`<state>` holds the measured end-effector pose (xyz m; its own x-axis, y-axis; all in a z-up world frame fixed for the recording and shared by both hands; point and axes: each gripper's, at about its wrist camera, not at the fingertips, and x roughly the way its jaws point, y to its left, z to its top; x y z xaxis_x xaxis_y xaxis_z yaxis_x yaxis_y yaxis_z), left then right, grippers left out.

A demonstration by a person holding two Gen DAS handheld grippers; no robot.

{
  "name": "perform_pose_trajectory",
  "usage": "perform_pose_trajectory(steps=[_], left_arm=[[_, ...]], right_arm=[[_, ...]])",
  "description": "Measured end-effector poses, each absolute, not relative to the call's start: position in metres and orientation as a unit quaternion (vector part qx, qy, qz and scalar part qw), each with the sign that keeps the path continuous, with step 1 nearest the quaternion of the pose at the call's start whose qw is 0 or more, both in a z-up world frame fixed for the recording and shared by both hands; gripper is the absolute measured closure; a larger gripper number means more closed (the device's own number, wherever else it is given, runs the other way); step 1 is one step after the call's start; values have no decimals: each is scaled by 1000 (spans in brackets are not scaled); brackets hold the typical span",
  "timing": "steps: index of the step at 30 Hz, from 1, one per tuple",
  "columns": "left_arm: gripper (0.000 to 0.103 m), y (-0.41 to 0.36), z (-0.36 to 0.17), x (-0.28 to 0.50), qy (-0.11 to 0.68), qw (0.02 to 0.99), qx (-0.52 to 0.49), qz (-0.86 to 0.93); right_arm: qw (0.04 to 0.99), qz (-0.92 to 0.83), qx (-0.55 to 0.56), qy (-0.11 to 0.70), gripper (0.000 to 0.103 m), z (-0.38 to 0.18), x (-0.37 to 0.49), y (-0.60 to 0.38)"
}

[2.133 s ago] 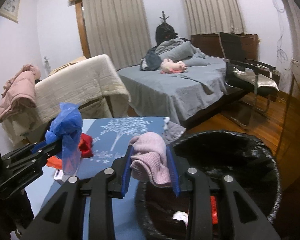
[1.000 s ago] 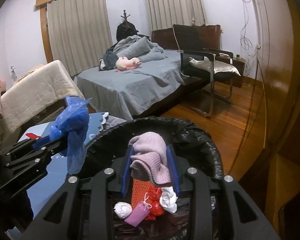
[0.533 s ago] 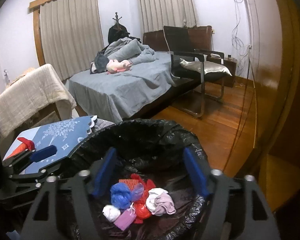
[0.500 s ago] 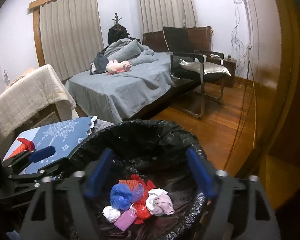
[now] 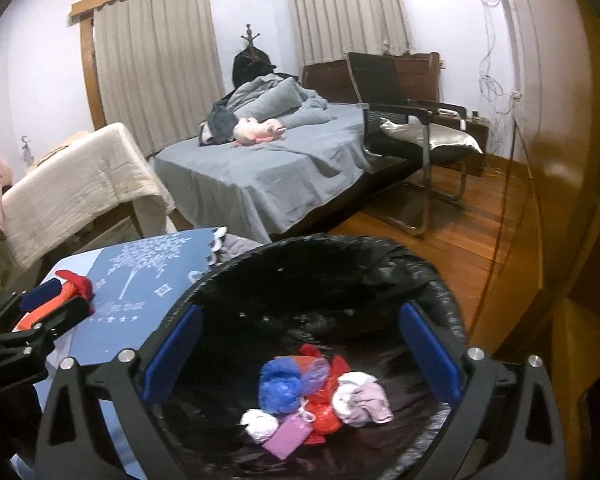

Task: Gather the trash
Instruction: 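Move both open grippers back toward the table, then close the left gripper on the orange mesh net and lift it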

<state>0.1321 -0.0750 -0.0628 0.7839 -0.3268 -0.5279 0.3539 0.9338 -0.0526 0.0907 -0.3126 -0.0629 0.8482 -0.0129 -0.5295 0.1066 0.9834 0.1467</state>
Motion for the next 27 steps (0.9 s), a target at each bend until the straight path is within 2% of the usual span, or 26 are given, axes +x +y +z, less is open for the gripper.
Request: perform_pose_trajectory(steps=[16, 27], left_arm=[[15, 25, -48, 116, 255, 964, 10, -71], [15, 90, -63, 126, 269, 963, 5, -3]], right_arm=[[957, 56, 54, 279, 6, -66, 117, -215], [954, 109, 24, 277, 6, -77, 140, -145]])
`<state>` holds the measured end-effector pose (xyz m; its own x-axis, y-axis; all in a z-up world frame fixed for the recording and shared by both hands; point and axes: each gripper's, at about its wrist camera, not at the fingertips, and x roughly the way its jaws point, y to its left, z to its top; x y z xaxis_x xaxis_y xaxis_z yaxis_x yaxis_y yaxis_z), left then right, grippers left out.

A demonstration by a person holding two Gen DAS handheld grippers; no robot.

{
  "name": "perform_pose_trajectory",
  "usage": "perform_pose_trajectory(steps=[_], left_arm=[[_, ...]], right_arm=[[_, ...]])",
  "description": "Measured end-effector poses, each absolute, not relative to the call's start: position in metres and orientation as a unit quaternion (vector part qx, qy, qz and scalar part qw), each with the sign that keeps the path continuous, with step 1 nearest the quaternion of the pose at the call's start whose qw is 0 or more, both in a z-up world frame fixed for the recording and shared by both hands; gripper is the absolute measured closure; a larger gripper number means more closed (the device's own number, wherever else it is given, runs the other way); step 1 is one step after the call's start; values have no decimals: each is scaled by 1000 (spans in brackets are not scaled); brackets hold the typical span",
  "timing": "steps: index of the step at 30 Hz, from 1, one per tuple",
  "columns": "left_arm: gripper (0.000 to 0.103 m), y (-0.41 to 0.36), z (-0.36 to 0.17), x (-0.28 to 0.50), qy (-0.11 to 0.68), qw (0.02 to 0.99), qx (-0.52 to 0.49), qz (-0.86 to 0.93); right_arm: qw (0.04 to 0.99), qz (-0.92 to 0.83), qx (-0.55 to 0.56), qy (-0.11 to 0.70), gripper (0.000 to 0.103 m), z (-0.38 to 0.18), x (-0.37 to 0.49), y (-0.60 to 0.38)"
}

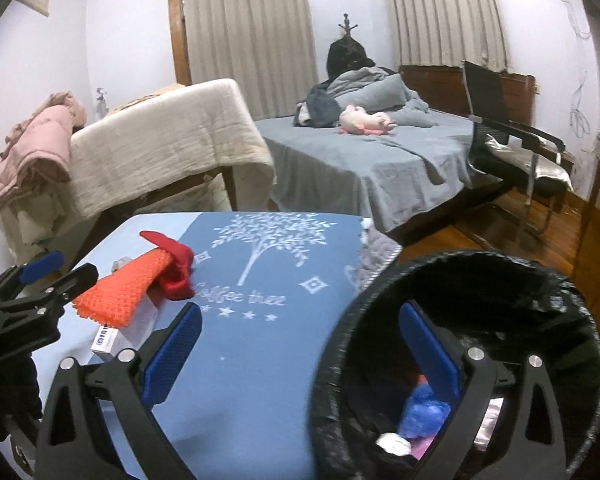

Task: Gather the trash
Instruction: 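Close the left gripper on the orange mesh net and lift it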

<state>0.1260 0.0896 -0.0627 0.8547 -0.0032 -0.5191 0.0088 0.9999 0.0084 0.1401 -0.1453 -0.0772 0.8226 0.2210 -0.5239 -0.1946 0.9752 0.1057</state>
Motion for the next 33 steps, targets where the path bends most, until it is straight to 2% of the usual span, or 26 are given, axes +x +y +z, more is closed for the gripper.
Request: perform_pose_trajectory(steps=[20, 24, 29, 33], left_arm=[[16, 123, -111, 165, 342, 939, -26, -9], [27, 125, -115, 167, 351, 935, -37, -21], [46, 124, -120, 167, 359, 931, -49, -44], [49, 124, -119, 166, 357, 931, -54, -48]], right_arm=[[941, 124, 3, 316, 6, -105, 167, -104], [939, 124, 1, 322, 6, -109, 168, -103], [937, 124, 2, 327, 6, -112, 169, -102], [937, 124, 1, 327, 6, -112, 169, -102]])
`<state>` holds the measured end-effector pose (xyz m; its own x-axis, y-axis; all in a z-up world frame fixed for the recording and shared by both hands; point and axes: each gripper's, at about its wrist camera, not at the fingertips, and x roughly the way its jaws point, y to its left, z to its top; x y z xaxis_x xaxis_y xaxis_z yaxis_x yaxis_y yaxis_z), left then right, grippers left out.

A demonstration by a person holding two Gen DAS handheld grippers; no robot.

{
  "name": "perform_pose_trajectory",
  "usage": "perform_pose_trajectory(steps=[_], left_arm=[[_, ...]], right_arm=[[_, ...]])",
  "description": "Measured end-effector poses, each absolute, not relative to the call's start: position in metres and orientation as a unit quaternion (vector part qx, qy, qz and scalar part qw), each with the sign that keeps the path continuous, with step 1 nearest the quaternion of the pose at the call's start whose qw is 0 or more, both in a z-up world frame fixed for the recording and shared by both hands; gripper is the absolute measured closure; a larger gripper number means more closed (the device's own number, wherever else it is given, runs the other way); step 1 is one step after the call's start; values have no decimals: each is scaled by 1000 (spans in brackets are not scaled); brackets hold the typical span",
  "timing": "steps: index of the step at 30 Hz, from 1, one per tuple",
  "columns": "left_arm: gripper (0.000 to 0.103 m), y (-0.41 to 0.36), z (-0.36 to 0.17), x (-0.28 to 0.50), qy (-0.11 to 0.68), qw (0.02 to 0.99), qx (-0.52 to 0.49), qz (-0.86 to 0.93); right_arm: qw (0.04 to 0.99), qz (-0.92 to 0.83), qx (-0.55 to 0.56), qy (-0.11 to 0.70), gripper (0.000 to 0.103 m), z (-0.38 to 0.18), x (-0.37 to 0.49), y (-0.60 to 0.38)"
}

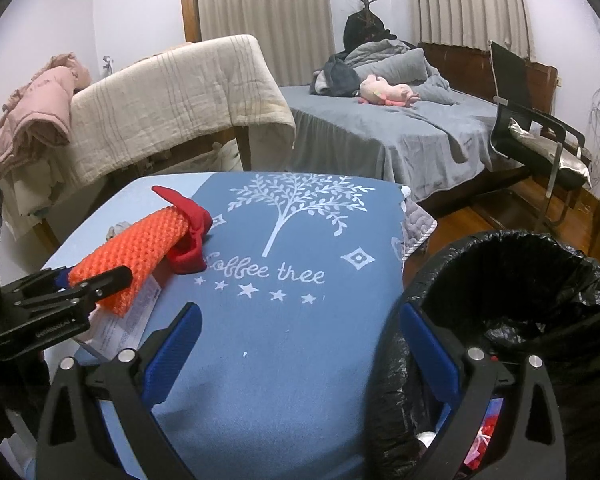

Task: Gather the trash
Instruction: 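Close the left gripper on the orange mesh net and lift it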

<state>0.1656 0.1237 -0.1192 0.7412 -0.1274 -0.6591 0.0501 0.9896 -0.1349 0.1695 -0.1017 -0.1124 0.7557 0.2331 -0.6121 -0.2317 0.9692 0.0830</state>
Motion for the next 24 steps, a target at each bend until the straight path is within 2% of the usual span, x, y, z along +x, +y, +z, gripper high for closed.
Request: perform_pose_trajectory(steps=[13, 19, 24], left_arm=[[58, 129, -107, 164, 345, 935, -67, -44], [73, 131, -101, 160, 338, 937, -72, -50], [77, 132, -95, 156, 326, 941, -76, -50]], right_arm=[[936, 127, -3, 329, 6, -115, 170, -100], [936, 128, -3, 329, 6, -116, 168, -99], [937, 132, -3, 325, 6, -114, 165, -96]])
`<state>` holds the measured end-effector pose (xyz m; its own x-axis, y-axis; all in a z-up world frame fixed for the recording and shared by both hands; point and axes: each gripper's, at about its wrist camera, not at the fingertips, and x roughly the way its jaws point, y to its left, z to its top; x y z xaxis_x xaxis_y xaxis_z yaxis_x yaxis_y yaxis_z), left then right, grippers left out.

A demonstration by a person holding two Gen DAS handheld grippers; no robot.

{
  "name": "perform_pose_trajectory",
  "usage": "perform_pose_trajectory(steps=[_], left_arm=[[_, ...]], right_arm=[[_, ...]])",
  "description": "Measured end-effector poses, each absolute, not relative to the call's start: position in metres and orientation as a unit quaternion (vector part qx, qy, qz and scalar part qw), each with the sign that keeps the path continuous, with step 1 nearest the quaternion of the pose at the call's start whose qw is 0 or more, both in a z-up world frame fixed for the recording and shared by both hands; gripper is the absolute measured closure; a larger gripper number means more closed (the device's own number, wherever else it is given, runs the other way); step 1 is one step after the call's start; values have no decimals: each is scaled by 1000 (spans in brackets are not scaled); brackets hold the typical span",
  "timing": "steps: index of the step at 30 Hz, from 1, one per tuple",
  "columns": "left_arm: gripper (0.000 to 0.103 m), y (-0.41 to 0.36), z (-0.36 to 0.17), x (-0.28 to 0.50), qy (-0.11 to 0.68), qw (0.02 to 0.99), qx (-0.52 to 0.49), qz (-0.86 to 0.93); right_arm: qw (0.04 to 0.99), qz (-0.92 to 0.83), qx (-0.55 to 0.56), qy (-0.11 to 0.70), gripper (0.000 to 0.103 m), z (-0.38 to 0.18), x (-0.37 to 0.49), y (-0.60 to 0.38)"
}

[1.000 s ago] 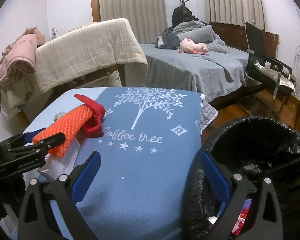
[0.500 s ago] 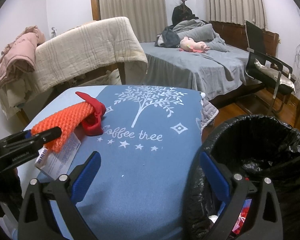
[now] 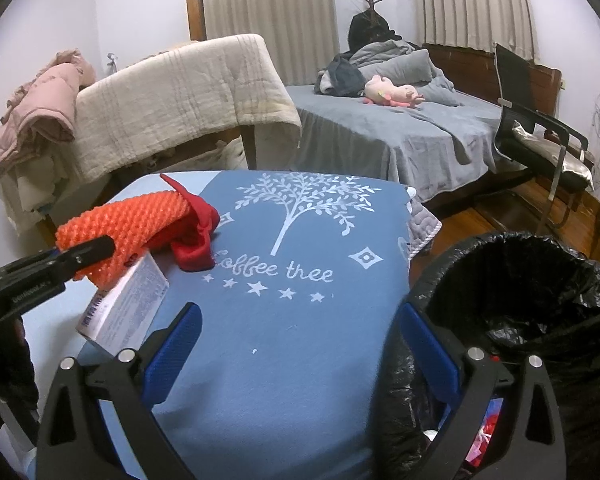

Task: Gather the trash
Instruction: 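Close the left gripper on the orange mesh net and lift it, then grasp the white alcohol-pad box with the right gripper while the left holds the mesh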

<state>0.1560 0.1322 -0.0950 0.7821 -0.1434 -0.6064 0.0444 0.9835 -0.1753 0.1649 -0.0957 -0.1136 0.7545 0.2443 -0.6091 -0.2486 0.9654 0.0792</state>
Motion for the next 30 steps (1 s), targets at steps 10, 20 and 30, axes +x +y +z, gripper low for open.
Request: perform_pose_trajectory(steps=[10, 20, 30], left_arm=[[77, 142, -77, 139, 302, 948, -92, -43], [77, 164, -83, 118, 301, 950, -85, -5], [77, 198, -91, 99, 305, 949, -74, 33]], right_arm=[[938, 140, -2, 318, 6, -107, 162, -86], [938, 161, 1, 308, 6, -101, 157, -58], [935, 186, -10, 302, 6, -102, 147, -7]])
